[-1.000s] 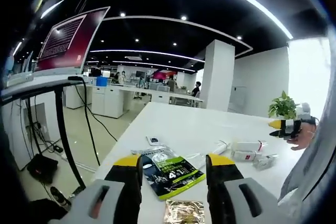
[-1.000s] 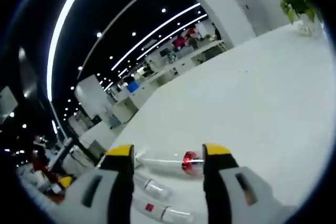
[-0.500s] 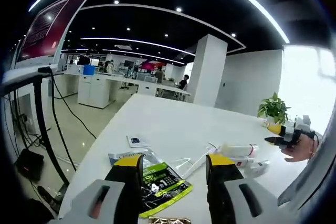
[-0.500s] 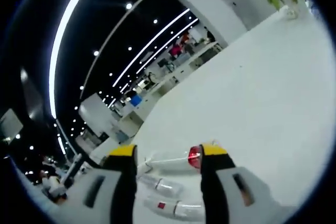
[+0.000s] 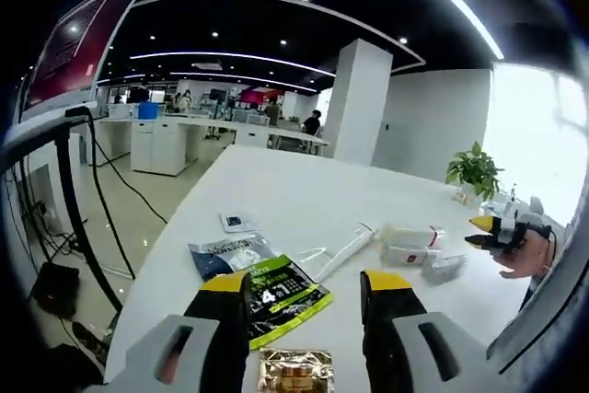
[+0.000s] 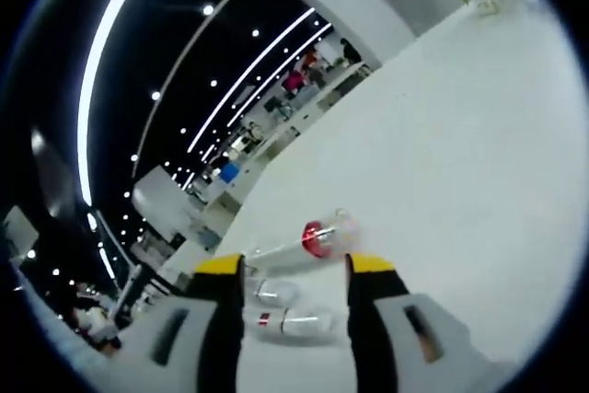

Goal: Arrange the skincare products in the storage area until every visible bottle or jar stands upright without overlapping.

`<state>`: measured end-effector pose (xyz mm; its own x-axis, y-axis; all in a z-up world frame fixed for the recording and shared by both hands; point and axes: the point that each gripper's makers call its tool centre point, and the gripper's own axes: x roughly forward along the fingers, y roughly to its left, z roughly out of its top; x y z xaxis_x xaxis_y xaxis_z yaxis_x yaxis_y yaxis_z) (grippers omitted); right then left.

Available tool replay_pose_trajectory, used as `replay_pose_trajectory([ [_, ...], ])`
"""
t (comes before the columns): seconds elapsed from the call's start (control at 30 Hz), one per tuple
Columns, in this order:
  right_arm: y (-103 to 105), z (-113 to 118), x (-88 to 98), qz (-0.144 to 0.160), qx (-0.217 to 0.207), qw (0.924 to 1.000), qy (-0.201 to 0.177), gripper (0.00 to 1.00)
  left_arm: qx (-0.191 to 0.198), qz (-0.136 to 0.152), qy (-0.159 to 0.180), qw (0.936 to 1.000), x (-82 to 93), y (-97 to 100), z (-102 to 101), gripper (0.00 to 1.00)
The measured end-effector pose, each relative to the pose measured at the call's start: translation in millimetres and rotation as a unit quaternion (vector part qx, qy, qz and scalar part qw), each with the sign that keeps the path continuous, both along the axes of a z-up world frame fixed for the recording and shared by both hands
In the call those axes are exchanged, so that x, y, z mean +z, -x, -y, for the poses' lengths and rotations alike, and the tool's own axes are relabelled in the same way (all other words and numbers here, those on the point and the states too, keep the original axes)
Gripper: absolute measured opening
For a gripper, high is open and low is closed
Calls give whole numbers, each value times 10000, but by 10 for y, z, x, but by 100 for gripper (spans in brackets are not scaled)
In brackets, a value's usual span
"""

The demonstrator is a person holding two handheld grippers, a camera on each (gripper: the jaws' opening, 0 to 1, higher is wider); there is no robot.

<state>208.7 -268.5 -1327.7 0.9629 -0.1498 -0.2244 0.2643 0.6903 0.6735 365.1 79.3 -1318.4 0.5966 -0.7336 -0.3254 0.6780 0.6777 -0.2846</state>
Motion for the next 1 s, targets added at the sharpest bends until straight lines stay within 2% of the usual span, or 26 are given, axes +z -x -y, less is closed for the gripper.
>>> replay_pose_trajectory([
  [0.1, 110, 45, -45, -156, 166, 9995, 203, 43, 124, -41, 36, 9999, -54, -6, 57, 49],
  [0.13, 185, 109, -75, -272, 181, 9990, 292, 43, 369, -189, 49, 9991, -69, -15, 75, 49],
  [0.2, 232, 180, -80, -262, 157, 9991, 288, 43, 470, -192, 158, 9986, -15, -8, 114, 48],
  [0.27, 272, 290, -96, -272, 130, 9991, 297, 43, 334, 35, 219, 9992, 87, 48, 208, 49],
  [0.3, 276, 324, -102, -275, 127, 9991, 303, 43, 337, 109, 138, 9993, 88, 45, 215, 49],
  [0.37, 280, 394, -94, -136, 163, 9995, 216, 42, 569, 127, 16, 9983, 66, 12, 181, 48],
  [0.4, 286, 422, -91, -82, 169, 9996, 202, 43, 672, 95, 65, 9977, 69, 6, 175, 48],
  [0.43, 314, 483, -105, -37, 162, 9994, 291, 43, 824, 142, 266, 9961, 113, 24, 182, 48],
  [0.47, 322, 498, -112, -27, 150, 9994, 318, 43, 841, 158, 283, 9959, 118, 32, 184, 48],
  [0.53, 345, 522, -132, -17, 116, 9993, 362, 43, 971, 301, 144, 9947, 128, 74, 161, 48],
  [0.57, 362, 559, -168, 48, 47, 9997, 252, 43, 1036, 373, 74, 9939, 133, 95, 150, 49],
  [0.67, 279, 535, -128, 194, 158, 9997, 86, 43, 1030, 547, -45, 9932, 202, 159, 153, 49],
  [0.77, 149, 551, -78, 186, 434, 9982, 367, 44, 1129, 662, -122, 9913, 256, 161, 119, 49],
  [0.9, 122, 592, -78, 191, 436, 9981, 386, 45, 1172, 677, -130, 9907, 264, 159, 109, 49],
  [0.93, 95, 735, 11, 610, 77, 9981, -5, 45, 1018, 793, -233, 9914, 277, 186, 166, 49],
  [0.97, 110, 756, 36, 742, -24, 9972, -108, 45, 964, 793, -328, 9916, 269, 189, 187, 49],
  [1.0, 156, 766, 18, 734, -68, 9972, -108, 45, 959, 793, -367, 9916, 268, 187, 192, 49],
])
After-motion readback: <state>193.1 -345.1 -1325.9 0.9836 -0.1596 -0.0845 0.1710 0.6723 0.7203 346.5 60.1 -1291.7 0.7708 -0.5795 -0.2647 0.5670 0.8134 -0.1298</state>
